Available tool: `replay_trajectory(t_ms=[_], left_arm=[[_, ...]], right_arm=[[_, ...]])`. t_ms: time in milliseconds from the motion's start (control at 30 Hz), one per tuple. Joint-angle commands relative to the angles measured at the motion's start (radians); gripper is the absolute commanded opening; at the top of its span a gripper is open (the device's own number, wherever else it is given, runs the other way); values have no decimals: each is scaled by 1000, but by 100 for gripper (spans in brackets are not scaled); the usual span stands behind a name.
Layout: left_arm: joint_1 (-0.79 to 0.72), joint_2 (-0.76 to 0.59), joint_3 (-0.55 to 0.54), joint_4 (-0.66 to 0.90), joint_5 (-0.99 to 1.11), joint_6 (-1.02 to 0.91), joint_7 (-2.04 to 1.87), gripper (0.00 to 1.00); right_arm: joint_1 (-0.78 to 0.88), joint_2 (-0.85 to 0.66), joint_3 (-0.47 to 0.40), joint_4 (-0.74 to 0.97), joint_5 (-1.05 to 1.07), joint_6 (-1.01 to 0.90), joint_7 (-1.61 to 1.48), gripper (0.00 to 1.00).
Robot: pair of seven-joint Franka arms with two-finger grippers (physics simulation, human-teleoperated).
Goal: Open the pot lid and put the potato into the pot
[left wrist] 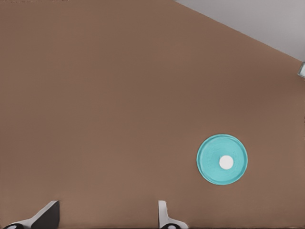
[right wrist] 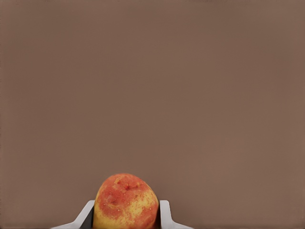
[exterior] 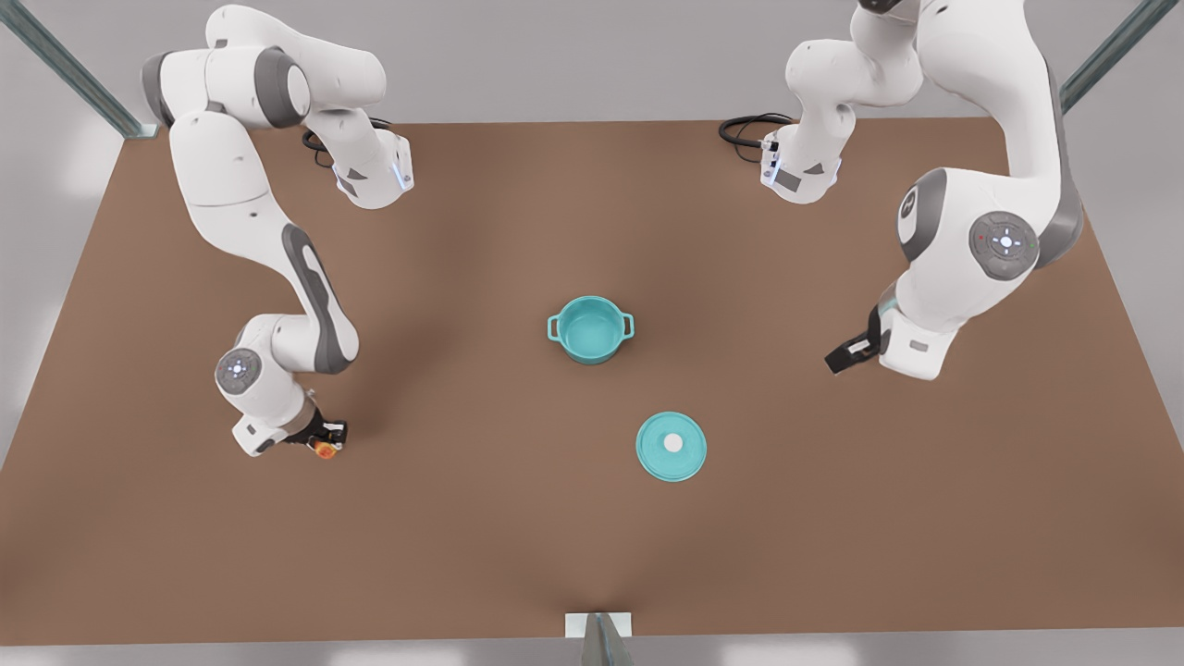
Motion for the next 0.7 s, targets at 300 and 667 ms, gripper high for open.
replay_trajectory(t_ms=[300,667], left_arm=[[10,4,1,0,-4,-50,566,100],[2,1,-3,-1,-4,-51,523,100]], right_arm=[[12,-117,64,4,-5,-122,-6,49],[11,-245,265,8,3,-265,9,47]])
